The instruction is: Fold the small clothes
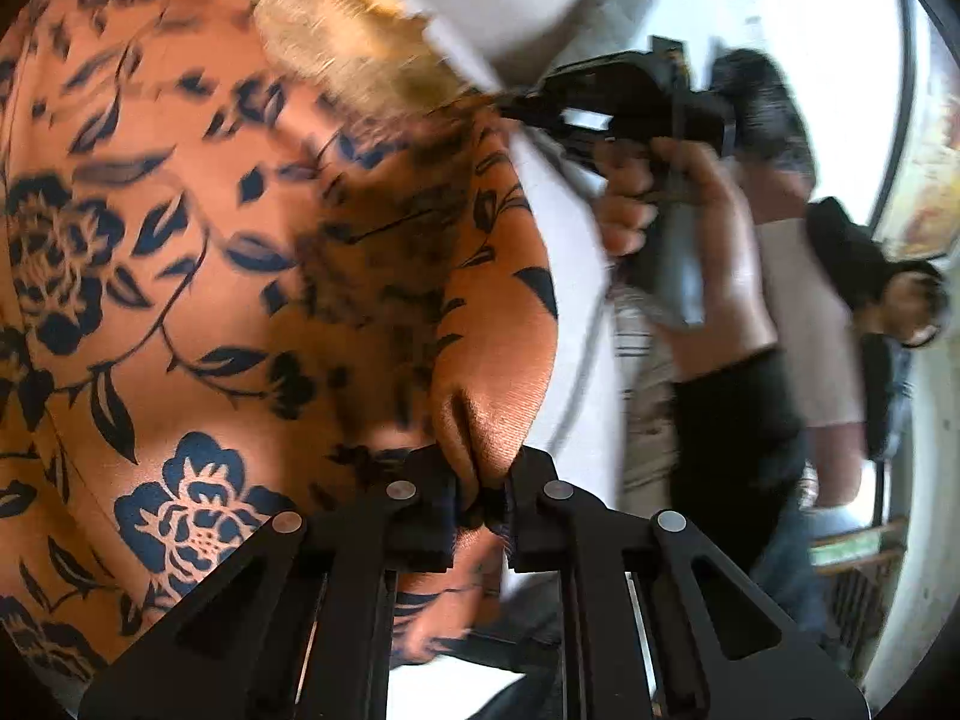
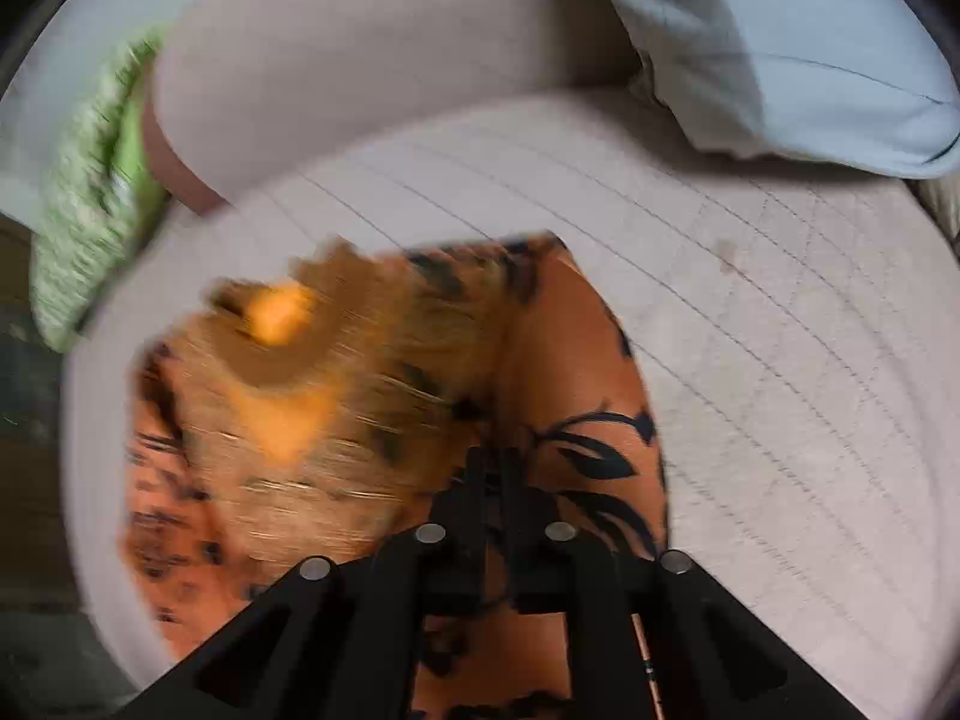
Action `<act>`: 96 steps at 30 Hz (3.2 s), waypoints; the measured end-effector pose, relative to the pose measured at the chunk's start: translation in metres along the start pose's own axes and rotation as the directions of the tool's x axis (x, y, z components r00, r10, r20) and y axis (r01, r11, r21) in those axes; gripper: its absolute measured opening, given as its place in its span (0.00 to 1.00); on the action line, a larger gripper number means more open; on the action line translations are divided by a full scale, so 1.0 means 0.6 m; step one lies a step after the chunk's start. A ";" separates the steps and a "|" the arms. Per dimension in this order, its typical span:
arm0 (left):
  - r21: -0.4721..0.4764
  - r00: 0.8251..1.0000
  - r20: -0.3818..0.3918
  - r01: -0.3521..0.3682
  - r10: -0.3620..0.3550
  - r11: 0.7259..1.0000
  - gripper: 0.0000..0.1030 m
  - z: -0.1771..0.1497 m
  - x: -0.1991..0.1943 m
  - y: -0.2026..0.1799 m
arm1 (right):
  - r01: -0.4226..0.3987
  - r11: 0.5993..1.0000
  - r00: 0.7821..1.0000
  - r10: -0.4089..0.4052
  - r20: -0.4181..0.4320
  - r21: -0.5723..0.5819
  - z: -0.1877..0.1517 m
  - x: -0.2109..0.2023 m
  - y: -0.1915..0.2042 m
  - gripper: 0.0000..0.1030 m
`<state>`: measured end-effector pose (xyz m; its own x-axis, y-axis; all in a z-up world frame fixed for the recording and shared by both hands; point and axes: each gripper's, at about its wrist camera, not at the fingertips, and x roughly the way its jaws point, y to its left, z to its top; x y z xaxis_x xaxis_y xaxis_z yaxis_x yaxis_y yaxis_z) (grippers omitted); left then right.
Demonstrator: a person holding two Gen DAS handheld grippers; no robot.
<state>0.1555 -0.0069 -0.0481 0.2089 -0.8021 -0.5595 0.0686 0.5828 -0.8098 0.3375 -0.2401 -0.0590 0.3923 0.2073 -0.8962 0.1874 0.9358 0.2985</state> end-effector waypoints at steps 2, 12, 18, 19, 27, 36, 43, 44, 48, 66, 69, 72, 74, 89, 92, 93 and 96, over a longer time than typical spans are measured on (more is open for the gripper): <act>-0.004 0.999 0.027 0.034 -0.034 0.999 0.09 0.005 -0.030 0.001 | -0.046 0.999 0.999 0.046 0.029 0.003 0.006 -0.026 0.015 0.00; -0.198 0.966 0.001 -0.253 0.258 0.947 0.17 0.046 -0.062 0.126 | -0.388 0.919 0.922 0.388 -0.018 -0.075 -0.038 -0.072 0.050 0.11; -0.142 0.966 0.010 -0.255 0.259 0.956 0.34 0.039 -0.070 0.113 | -0.473 0.881 0.880 0.474 0.036 -0.019 -0.181 -0.150 -0.057 0.48; -0.134 0.964 0.009 -0.262 0.266 0.956 0.38 0.039 -0.066 0.113 | -0.468 0.883 0.883 0.467 0.048 0.032 -0.204 -0.145 -0.089 0.48; -0.143 0.945 -0.013 -0.325 0.327 0.935 0.38 0.038 -0.014 0.128 | -0.534 0.749 0.822 0.569 0.033 0.391 -0.251 -0.031 -0.237 0.38; -0.105 0.940 -0.007 -0.339 0.340 0.935 0.08 0.033 -0.010 0.121 | -0.569 0.691 0.789 0.612 0.059 0.447 -0.238 -0.004 -0.211 0.05; -0.060 0.969 0.113 -0.216 0.222 0.975 0.08 0.053 -0.069 0.087 | -0.540 0.806 0.842 0.507 0.187 0.243 -0.207 -0.110 -0.185 0.02; -0.097 0.973 0.067 -0.216 0.223 0.972 0.08 0.057 -0.056 0.107 | -0.494 0.824 0.870 0.472 0.146 0.278 -0.210 -0.087 -0.190 0.02; -0.256 0.977 -0.042 -0.213 0.210 0.943 0.10 0.049 -0.042 0.176 | -0.417 0.849 0.902 0.429 0.036 0.326 -0.222 -0.031 -0.185 0.03; -0.161 0.954 0.134 -0.246 0.268 0.956 0.26 0.049 -0.156 0.114 | -0.457 0.882 0.889 0.449 -0.090 -0.112 -0.420 -0.085 0.023 0.48; -0.191 0.951 0.151 -0.240 0.270 0.952 0.25 0.046 -0.181 0.128 | -0.409 0.886 0.911 0.384 -0.149 -0.218 -0.457 -0.061 0.077 0.09; -0.215 0.950 0.172 -0.221 0.260 0.951 0.25 0.043 -0.203 0.139 | -0.370 0.884 0.927 0.374 -0.043 -0.287 -0.475 -0.105 0.123 0.06; -0.218 0.950 0.188 -0.208 0.250 0.954 0.25 0.042 -0.222 0.141 | -0.372 0.867 0.917 0.398 0.010 -0.331 -0.495 -0.134 0.150 0.06; -0.163 0.929 0.165 -0.304 0.330 0.939 0.36 0.044 -0.239 0.146 | -0.505 0.850 0.863 0.495 -0.098 -0.151 -0.554 -0.080 0.165 0.37; -0.098 0.957 0.080 -0.273 0.281 0.957 0.37 0.034 -0.196 0.132 | -0.496 0.865 0.868 0.496 -0.021 -0.072 -0.522 -0.094 0.083 0.47; -0.089 0.962 0.060 -0.260 0.265 0.962 0.39 0.031 -0.184 0.131 | -0.496 0.868 0.868 0.496 -0.003 -0.032 -0.511 -0.097 0.062 0.47; -0.068 0.966 -0.013 -0.258 0.257 0.964 0.39 0.024 -0.149 0.128 | -0.437 0.893 0.900 0.435 0.043 0.107 -0.456 -0.074 -0.006 0.47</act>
<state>0.1562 0.1111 -0.0576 0.2065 -0.6267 -0.7514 -0.0543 0.7594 -0.6484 0.0729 -0.1746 -0.1102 0.4727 0.5812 -0.6624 0.0924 0.7148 0.6932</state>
